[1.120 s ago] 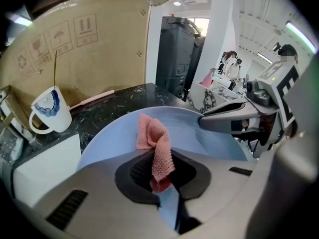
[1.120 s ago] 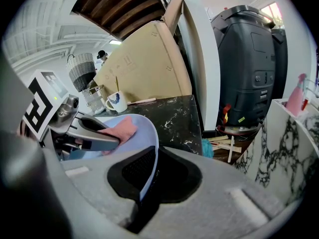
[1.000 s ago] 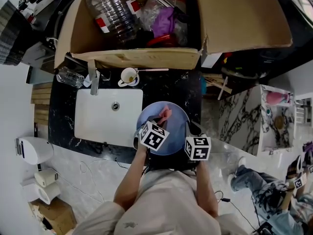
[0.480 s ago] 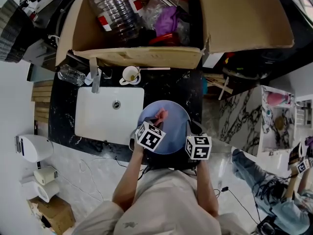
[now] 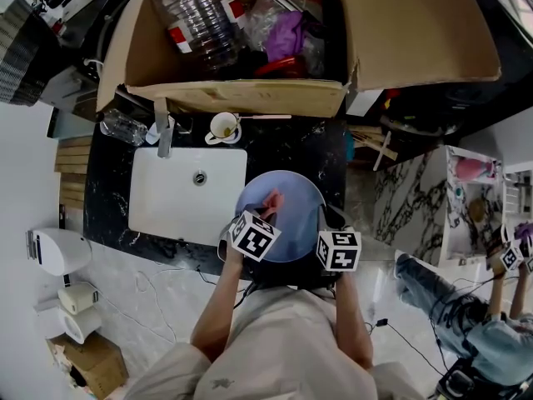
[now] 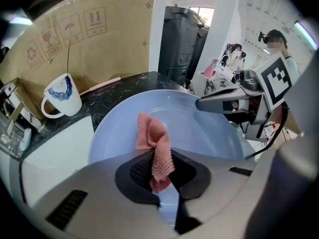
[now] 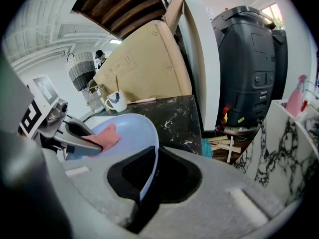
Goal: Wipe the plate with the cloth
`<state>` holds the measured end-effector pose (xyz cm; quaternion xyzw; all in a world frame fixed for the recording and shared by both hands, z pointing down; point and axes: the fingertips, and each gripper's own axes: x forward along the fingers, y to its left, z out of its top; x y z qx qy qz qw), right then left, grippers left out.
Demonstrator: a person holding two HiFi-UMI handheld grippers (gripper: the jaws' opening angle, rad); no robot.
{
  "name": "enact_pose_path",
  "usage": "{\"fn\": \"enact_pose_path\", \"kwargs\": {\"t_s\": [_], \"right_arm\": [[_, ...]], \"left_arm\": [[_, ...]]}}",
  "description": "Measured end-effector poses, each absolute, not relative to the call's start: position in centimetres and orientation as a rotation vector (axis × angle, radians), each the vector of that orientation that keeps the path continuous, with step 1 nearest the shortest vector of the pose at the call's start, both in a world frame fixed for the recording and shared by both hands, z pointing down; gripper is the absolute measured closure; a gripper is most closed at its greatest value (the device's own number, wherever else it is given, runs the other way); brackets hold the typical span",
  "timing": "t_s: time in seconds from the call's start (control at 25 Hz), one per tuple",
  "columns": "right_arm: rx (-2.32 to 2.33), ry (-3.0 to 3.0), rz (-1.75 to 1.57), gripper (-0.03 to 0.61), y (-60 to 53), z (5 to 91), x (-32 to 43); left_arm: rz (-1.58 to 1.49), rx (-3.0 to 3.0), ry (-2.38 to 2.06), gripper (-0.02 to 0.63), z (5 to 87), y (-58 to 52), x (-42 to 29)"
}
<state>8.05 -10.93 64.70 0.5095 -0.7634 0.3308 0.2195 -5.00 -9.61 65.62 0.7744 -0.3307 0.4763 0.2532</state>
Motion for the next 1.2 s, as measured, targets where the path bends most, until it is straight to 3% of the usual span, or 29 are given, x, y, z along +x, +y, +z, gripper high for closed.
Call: {"fn": "enact_pose_path", "kwargs": {"t_s": [1.2], "right_arm": [[1.407,-2.121,0.923,0.551,-11.1,64.8,8.1]], "left_arm": [[1.317,2.143,-0.681,0.58,65.8,-5.1,-0.9]]}}
